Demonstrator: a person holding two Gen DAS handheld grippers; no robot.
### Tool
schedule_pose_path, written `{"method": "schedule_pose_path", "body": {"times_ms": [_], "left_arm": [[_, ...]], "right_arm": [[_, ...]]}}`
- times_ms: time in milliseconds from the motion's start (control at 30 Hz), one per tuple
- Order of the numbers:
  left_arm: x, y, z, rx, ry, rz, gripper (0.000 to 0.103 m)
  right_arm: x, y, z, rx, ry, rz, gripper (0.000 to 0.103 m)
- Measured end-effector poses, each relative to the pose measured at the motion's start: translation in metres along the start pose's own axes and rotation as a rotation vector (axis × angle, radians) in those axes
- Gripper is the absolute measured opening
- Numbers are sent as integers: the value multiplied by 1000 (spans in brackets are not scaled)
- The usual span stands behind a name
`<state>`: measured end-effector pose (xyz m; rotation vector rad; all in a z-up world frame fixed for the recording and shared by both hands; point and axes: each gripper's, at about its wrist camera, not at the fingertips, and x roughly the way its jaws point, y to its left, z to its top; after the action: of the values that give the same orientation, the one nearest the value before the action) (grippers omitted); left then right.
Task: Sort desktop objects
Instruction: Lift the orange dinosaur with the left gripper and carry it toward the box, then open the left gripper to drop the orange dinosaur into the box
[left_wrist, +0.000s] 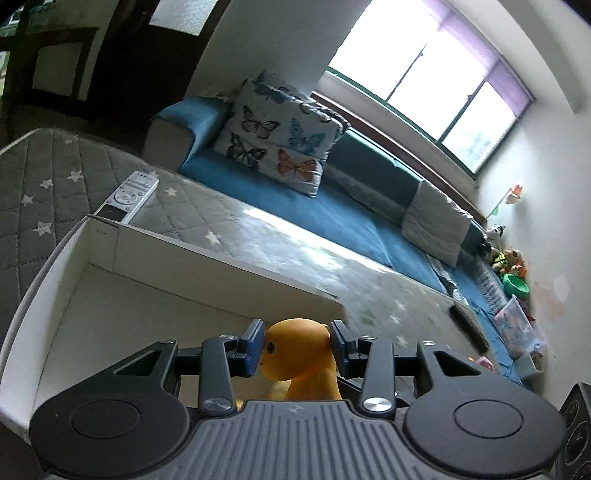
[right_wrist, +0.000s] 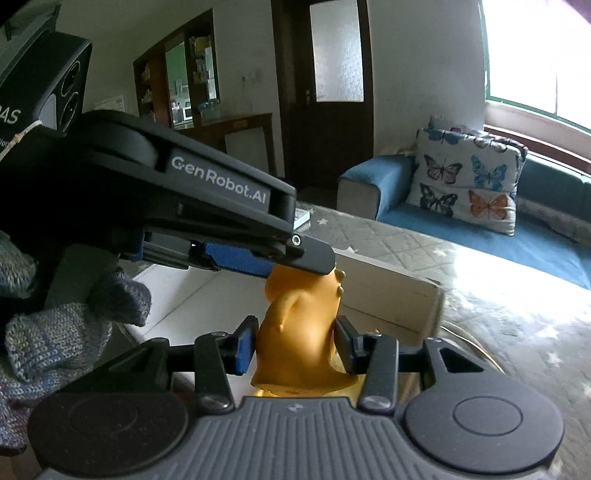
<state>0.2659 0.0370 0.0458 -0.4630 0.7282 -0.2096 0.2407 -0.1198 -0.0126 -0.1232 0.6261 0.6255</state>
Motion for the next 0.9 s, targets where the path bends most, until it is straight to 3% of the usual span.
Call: {"method": "schedule_pose_path", "body": {"times_ms": [300,500,833,900], "left_arm": [[25,32,1,-50,30,18,41],[16,39,-1,-52,20,26,41],[-19,33,-13,4,-19,37,41],[-30,30,-17,16,-29,38,41]], "right_arm": [[49,-3,-5,-23,64,23,44],[61,-5,-7,-15,85,12,41],[36,5,-7,-39,53,-10,43],[23,8,-7,-42,42,-7,48]]}}
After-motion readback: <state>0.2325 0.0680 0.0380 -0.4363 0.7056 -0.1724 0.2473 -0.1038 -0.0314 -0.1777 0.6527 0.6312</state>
